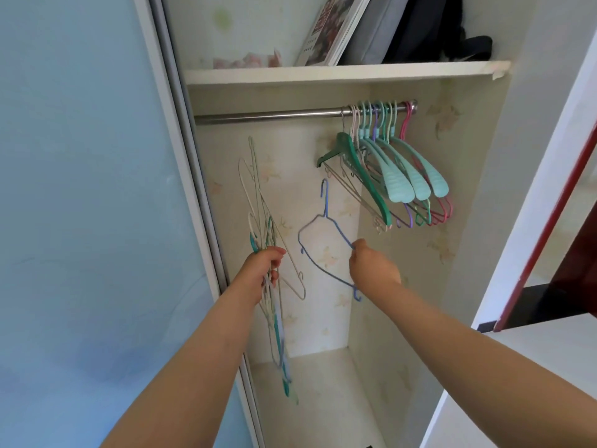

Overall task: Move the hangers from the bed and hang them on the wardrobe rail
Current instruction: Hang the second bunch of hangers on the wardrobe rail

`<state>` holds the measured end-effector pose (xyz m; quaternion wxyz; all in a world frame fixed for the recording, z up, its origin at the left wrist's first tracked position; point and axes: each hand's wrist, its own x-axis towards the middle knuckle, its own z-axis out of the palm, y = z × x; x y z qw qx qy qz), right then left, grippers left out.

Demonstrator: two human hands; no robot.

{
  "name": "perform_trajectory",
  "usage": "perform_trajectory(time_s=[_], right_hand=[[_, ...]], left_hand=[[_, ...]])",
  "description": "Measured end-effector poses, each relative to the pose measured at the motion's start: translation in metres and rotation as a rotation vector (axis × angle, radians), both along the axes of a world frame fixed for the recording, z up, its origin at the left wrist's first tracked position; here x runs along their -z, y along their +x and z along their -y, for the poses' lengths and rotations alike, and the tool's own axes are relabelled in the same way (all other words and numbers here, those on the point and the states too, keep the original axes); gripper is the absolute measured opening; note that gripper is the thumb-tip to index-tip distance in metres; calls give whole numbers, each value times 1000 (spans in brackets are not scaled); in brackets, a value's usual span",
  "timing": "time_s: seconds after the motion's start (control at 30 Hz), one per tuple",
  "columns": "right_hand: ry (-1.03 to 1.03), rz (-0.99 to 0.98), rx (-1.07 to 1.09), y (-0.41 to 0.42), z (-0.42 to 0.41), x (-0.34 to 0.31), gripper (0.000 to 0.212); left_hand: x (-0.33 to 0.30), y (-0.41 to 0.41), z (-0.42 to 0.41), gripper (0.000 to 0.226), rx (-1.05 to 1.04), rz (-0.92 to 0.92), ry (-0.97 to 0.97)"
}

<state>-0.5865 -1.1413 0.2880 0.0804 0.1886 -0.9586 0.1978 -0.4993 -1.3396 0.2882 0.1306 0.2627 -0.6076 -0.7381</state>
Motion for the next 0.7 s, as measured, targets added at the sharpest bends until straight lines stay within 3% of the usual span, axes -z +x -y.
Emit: perform_trajectory(time_s=[0.1, 0.33, 0.7], right_hand=[[-195, -85, -25, 1, 7, -20, 34], [-358, -411, -44, -27, 17, -83, 31], [-215, -72, -79, -74, 41, -133, 42]], left_hand=[[-9, 0, -1, 18, 1, -9, -13], [-32, -2, -10, 13, 4, -31, 15], [-30, 2, -7, 14, 41, -103, 187]])
